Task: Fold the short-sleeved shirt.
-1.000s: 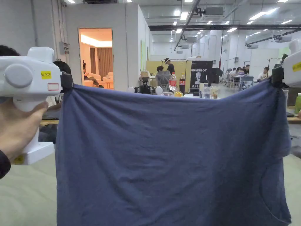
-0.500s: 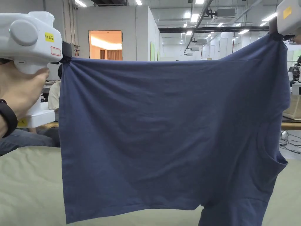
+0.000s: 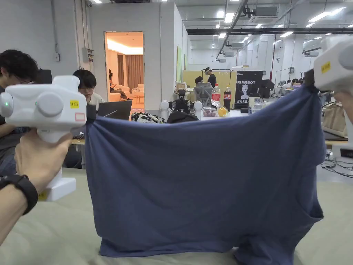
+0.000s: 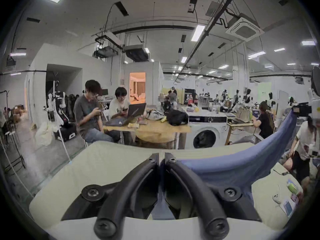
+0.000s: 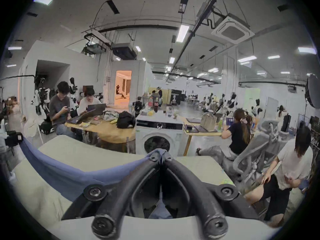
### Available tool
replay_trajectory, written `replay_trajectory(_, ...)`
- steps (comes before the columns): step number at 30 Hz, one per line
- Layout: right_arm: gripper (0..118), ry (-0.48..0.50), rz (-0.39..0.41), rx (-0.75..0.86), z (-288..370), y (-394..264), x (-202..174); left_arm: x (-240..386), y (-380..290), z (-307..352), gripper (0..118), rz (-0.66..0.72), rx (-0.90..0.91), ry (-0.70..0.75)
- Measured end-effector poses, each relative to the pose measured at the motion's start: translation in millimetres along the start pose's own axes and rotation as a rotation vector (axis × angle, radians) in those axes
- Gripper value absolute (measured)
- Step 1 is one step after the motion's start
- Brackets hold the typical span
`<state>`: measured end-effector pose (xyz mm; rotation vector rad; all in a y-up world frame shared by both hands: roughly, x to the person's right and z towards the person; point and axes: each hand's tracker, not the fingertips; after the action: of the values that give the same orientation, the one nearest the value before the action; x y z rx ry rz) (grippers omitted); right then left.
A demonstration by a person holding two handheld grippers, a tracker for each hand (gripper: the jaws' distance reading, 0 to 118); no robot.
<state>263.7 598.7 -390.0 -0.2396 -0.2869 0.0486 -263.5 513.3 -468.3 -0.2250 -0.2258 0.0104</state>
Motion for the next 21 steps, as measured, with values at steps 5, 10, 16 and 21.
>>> replay_trajectory(5,0,0.018,0.018,-0.033,60,-56,11,-13,-42,52,0,0.046,-0.019,-0.031)
replay_trajectory(10,0,0.093,0.003,-0.118,140,-140,29,-22,-108,127,0,0.088,-0.058,-0.096)
replay_trajectory(16,0,0.164,-0.019,-0.217,224,-273,41,-24,-227,216,0,0.090,-0.198,-0.132)
replay_trajectory(21,0,0.166,-0.029,-0.356,254,-365,41,-27,-305,255,0,0.120,-0.315,-0.162)
